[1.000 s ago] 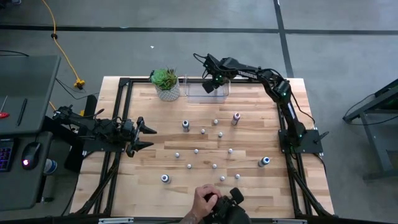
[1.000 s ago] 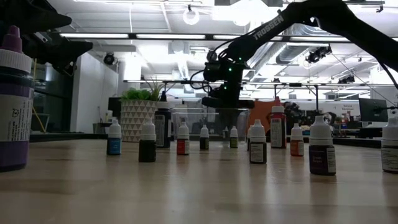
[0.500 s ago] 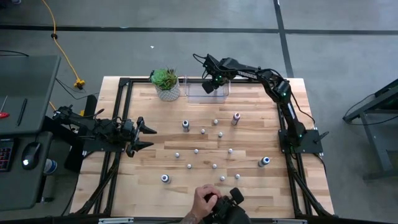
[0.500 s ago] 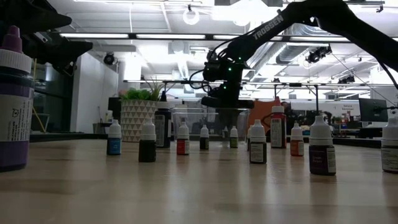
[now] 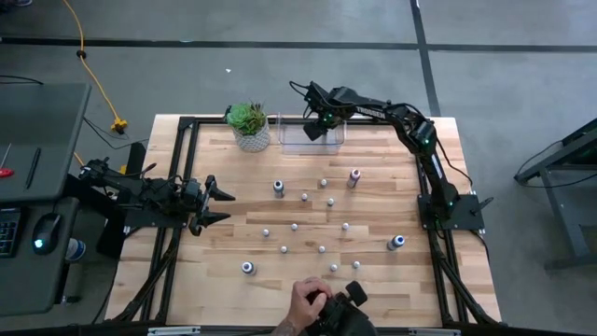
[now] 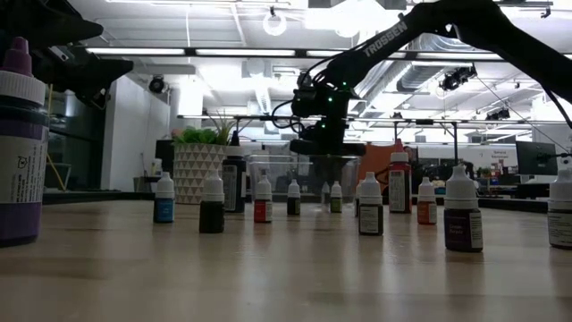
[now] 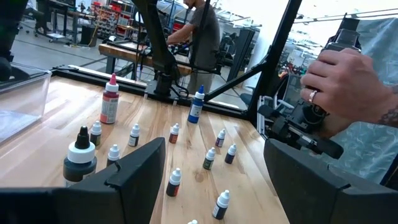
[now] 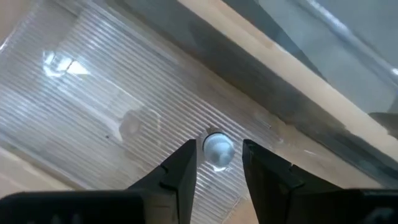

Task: Pick & Place food coloring
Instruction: Put the right small green food coloring bottle into the bin

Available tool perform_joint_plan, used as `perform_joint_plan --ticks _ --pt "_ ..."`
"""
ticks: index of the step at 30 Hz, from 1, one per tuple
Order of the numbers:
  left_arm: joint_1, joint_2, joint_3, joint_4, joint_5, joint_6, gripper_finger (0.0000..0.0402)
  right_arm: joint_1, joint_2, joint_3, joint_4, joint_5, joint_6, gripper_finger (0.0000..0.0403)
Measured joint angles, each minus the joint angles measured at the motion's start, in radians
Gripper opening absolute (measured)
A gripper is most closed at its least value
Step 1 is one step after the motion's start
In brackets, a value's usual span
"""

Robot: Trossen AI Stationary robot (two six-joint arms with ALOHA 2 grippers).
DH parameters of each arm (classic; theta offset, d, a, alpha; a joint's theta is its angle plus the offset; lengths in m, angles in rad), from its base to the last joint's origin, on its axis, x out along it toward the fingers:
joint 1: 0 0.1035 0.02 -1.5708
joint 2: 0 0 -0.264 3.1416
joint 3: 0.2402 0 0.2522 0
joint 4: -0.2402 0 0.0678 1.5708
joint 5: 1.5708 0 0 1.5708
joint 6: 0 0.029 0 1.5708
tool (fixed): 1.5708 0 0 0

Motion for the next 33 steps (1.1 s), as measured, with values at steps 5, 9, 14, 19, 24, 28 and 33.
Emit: perform_joint_plan --ticks 5,9,14,19,24,28,33 --pt "0.000 0.000 0.000 0.000 0.000 0.000 0.0271 0.003 0.000 0.008 -0.009 0.001 -0.008 0.0128" --pt "0.000 0.000 0.000 0.000 0.000 0.000 0.0271 0.003 0.000 0.052 -0.023 0.004 -0.029 0.0131" --pt "0.000 0.000 0.000 0.000 0.000 0.000 0.0271 0.009 -0.001 0.145 -0.106 0.051 -0.071 0.0131" --pt "0.000 0.000 0.000 0.000 0.000 0.000 0.0271 0.028 -0.001 0.273 -0.229 0.084 -0.128 0.0131" --pt "0.000 0.000 0.000 0.000 0.000 0.000 0.0271 0.067 -0.002 0.431 -0.364 0.092 -0.203 0.0131" --pt "0.000 0.000 0.000 0.000 0.000 0.000 0.0271 0.113 -0.036 0.468 -0.415 0.090 -0.258 0.0131" --pt "0.000 0.000 0.000 0.000 0.000 0.000 0.0271 0.173 -0.104 0.429 -0.469 0.068 -0.292 0.0131"
